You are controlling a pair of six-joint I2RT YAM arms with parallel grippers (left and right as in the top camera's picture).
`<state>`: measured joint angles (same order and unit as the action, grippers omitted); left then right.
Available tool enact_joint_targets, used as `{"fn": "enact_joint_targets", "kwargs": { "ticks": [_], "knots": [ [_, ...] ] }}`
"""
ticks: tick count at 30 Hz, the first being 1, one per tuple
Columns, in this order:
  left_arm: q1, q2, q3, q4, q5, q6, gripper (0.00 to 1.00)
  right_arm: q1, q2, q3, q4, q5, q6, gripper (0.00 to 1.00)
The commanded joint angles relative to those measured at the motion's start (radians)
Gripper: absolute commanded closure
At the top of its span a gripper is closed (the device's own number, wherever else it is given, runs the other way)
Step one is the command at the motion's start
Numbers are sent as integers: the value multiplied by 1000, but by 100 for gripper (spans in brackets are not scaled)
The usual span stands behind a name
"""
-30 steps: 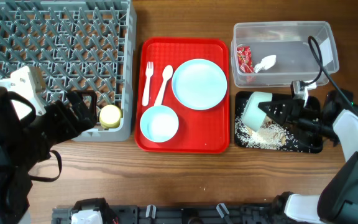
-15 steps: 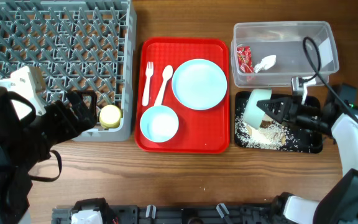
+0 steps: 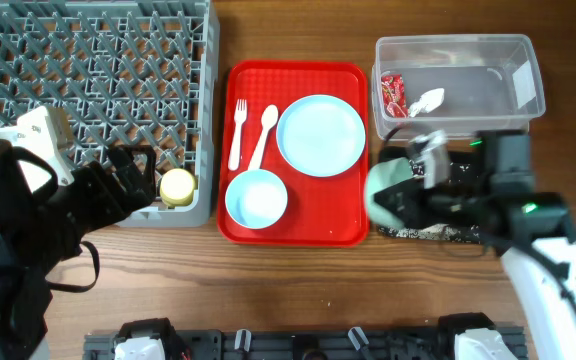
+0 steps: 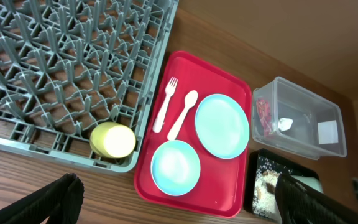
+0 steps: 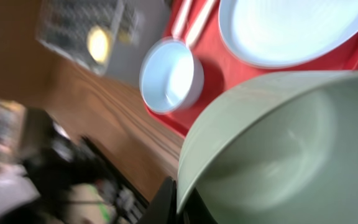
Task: Sort waste into correct bins and load items into the dishwasher rack
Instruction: 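Return the empty green bowl to the red tray and release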
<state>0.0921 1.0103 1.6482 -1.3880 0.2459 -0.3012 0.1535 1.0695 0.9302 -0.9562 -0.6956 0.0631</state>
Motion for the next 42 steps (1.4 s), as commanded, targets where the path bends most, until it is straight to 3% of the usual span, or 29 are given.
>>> {"fn": "enact_joint_targets", "kwargs": {
  "ticks": [1,4,7,13,16,18,20,22,35,38,39,42],
  "knots": [
    [-3,-3,9,3,16,9,0,285,28,11,39,462,265,96],
    [-3,-3,9,3,16,9,0,473,121,11,108,616,372,96],
    [-3,-3,9,2,16,9,0,584,243,11,230,630,385,96],
    [-3,-3,9,3,16,9,0,611,455,12,383,652,401,96],
    [-3,-3,9,3,16,9,0,607,476,13,394,675,400,95],
    [-3,-3,9,3,16,9,0,607,468,19,394,665,373,66],
    [-3,-3,9,2,16,9,0,607,456,32,386,627,327,49],
    [-3,-3,9,3,16,9,0,607,433,54,358,617,321,44],
    [-3,-3,9,3,16,9,0,607,293,408,87,606,253,39],
    [-3,-3,9,3,16,9,0,607,279,468,88,591,254,28],
    [-3,-3,9,3,16,9,0,607,267,491,88,582,255,0],
    [-3,-3,9,3,16,9,0,607,228,507,87,513,268,0]
  ]
}}
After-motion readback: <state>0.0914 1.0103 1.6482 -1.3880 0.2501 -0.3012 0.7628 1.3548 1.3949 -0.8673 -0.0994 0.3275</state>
